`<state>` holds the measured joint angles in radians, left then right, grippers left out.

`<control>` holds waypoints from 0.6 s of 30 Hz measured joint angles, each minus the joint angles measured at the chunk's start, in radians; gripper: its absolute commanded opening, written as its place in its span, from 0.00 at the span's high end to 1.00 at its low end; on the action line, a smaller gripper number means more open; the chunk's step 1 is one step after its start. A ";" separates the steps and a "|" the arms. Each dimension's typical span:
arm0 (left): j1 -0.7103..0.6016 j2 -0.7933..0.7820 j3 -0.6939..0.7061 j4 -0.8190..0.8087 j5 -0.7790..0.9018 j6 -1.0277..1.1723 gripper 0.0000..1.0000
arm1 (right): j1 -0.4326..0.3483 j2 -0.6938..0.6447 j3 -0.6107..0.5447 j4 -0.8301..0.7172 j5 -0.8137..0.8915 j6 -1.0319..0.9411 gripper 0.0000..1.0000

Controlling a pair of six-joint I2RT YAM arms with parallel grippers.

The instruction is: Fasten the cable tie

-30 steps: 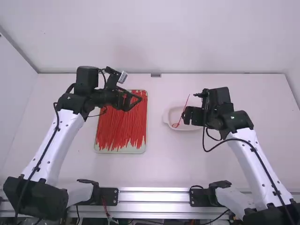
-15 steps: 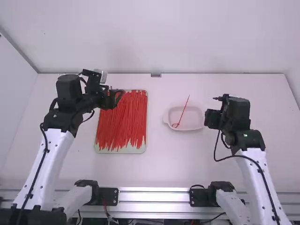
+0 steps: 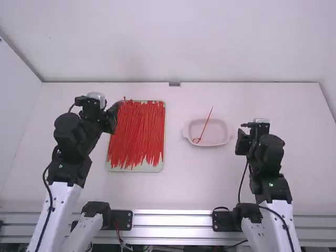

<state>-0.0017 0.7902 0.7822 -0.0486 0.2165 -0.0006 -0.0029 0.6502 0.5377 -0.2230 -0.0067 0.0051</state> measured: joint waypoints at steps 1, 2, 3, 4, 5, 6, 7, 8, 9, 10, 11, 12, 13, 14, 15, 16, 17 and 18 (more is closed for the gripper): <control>0.000 -0.033 -0.032 0.029 -0.031 0.000 0.63 | 0.000 -0.033 -0.032 0.029 0.002 -0.002 0.67; 0.000 -0.040 -0.037 0.034 -0.038 0.000 0.64 | 0.000 -0.040 -0.039 0.037 0.001 -0.002 0.67; 0.000 -0.078 -0.071 0.044 -0.072 -0.001 0.67 | 0.000 -0.075 -0.073 0.069 0.002 -0.005 0.70; 0.000 -0.109 -0.098 0.044 -0.099 0.000 0.70 | 0.000 -0.104 -0.103 0.099 0.003 -0.005 0.73; 0.000 -0.138 -0.127 0.044 -0.124 0.000 0.73 | 0.000 -0.132 -0.130 0.126 0.002 -0.006 0.76; 0.000 -0.150 -0.138 0.044 -0.133 -0.001 0.74 | 0.000 -0.143 -0.140 0.135 0.003 -0.006 0.77; 0.000 -0.177 -0.167 0.043 -0.151 -0.001 0.77 | 0.000 -0.166 -0.163 0.159 0.004 -0.006 0.79; 0.000 -0.201 -0.193 0.043 -0.164 -0.001 0.79 | 0.000 -0.189 -0.186 0.182 0.002 -0.006 0.81; 0.000 -0.229 -0.224 0.043 -0.177 -0.001 0.81 | 0.000 -0.215 -0.213 0.206 0.003 -0.007 0.83; 0.000 -0.238 -0.233 0.043 -0.179 0.000 0.82 | 0.000 -0.224 -0.221 0.211 0.005 -0.007 0.84; 0.000 -0.259 -0.256 0.043 -0.186 0.000 0.85 | 0.000 -0.245 -0.240 0.217 0.003 -0.007 0.86; 0.000 -0.287 -0.285 0.043 -0.193 0.000 0.88 | 0.000 -0.270 -0.265 0.220 0.002 -0.008 0.89; 0.000 -0.309 -0.308 0.043 -0.196 -0.001 0.90 | 0.000 -0.290 -0.284 0.220 0.006 -0.007 0.91; 0.000 -0.332 -0.331 0.043 -0.200 0.000 0.92 | 0.000 -0.309 -0.304 0.220 0.003 -0.008 0.93; 0.000 -0.349 -0.347 0.043 -0.202 0.000 0.93 | 0.000 -0.322 -0.319 0.220 0.003 -0.009 0.94; 0.000 -0.365 -0.361 0.043 -0.203 0.000 0.95 | 0.000 -0.335 -0.333 0.220 0.002 -0.010 0.95; 0.000 -0.396 -0.389 0.043 -0.204 -0.001 0.97 | 0.000 -0.359 -0.360 0.219 0.002 -0.006 0.97; 0.000 -0.414 -0.407 0.043 -0.203 0.000 0.99 | 0.000 -0.375 -0.378 0.219 0.004 -0.010 0.99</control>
<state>-0.0021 0.3759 0.3752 -0.0055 0.0132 -0.0010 -0.0029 0.2752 0.1593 -0.0036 -0.0029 -0.0044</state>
